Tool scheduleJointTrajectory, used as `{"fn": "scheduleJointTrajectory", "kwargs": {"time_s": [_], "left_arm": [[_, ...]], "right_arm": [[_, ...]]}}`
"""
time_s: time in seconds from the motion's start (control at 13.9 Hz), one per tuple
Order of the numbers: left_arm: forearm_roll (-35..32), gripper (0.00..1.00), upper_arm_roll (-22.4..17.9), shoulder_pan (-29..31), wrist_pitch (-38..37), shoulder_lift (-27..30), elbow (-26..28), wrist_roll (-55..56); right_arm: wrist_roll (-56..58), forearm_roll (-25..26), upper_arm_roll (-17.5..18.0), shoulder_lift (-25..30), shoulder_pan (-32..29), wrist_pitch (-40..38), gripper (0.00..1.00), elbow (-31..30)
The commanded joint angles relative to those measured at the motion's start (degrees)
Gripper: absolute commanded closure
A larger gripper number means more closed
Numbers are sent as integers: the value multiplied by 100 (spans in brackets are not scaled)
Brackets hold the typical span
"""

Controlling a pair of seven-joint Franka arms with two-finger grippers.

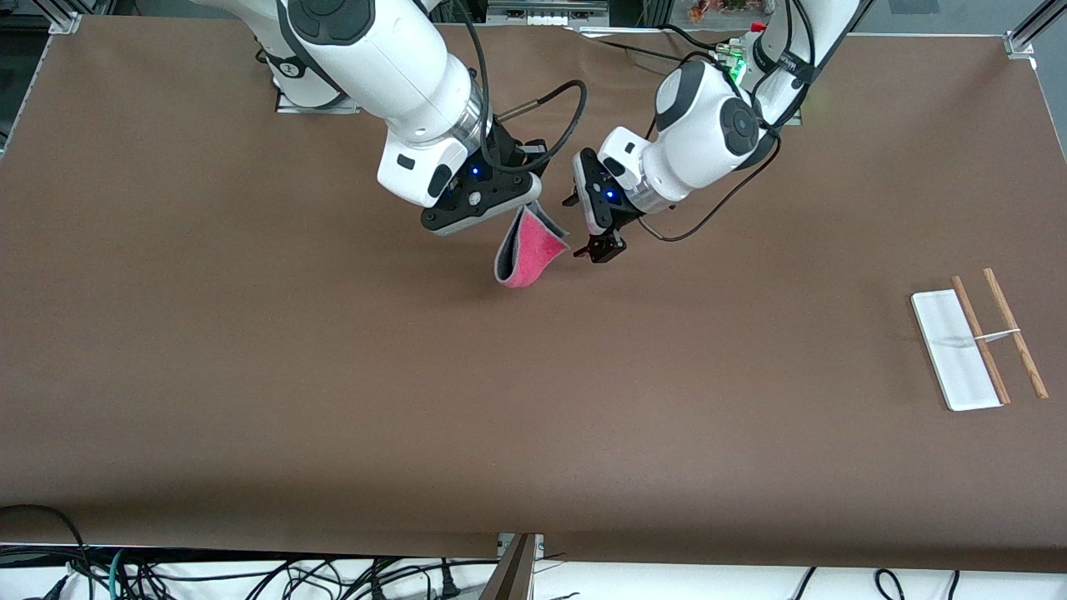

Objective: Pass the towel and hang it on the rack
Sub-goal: 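Grasp the hanging towel with the left gripper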

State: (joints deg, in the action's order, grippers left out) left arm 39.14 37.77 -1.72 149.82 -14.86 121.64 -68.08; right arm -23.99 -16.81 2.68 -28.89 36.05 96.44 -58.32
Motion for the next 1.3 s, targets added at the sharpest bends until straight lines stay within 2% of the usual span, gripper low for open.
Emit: {"fn": "scheduleJointTrajectory", "kwargs": {"time_s": [0.0,0.29,0.5,1.01,1.22], "left_arm": [[384,0,-15,5,21,-52,-71,-408],[462,0,-111,-3,30,-69,-106,-688],[1147,0,-138,-3,4,-69,-211,-1066],[1569,0,-129,-12,-5,-218,-255,-1084],[1623,0,-138,-100,-5,-324,-440,-1102]], "right_arm": [[-9,-76,-40,77,34,24,100,-30],[-9,-76,-40,77,34,15,100,-30],[-9,-76,-40,77,34,24,100,-30],[0,-76,-48,77,34,24,100,-30],[0,-76,-40,77,34,24,100,-30]]}}
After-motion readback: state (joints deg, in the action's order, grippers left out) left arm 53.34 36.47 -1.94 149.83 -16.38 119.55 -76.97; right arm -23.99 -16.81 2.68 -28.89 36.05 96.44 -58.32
